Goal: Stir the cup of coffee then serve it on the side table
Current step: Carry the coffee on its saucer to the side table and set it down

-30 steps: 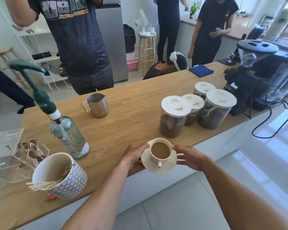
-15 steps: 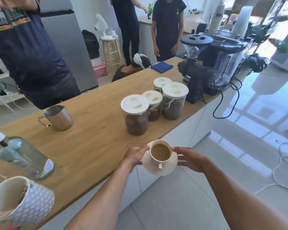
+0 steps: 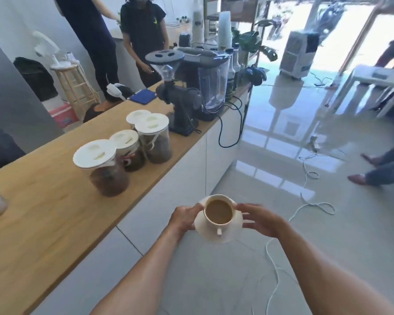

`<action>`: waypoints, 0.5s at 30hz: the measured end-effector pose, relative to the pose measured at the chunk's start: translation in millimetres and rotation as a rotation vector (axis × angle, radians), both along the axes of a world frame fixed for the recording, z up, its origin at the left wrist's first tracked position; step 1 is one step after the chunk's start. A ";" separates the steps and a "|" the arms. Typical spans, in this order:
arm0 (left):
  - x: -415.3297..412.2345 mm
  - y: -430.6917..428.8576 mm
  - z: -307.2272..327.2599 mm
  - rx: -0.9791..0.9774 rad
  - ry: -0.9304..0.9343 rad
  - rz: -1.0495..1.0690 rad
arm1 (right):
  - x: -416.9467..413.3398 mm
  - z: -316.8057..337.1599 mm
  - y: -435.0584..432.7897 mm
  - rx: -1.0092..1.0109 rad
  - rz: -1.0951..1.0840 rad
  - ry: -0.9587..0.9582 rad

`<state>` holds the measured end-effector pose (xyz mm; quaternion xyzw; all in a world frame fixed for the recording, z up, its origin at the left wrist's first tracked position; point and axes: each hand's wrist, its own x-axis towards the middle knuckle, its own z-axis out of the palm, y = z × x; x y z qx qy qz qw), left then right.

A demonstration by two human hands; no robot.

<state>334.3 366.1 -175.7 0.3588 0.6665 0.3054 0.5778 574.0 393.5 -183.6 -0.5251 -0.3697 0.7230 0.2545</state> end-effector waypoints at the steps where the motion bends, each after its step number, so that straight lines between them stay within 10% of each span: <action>1: 10.2 1.1 -3.8 0.002 0.005 -0.028 | 11.8 -1.2 -4.6 -0.001 -0.018 0.000; 15: 196.6 -12.0 -18.1 -0.005 0.012 -0.286 | 200.9 -20.1 -86.1 -0.034 -0.304 -0.027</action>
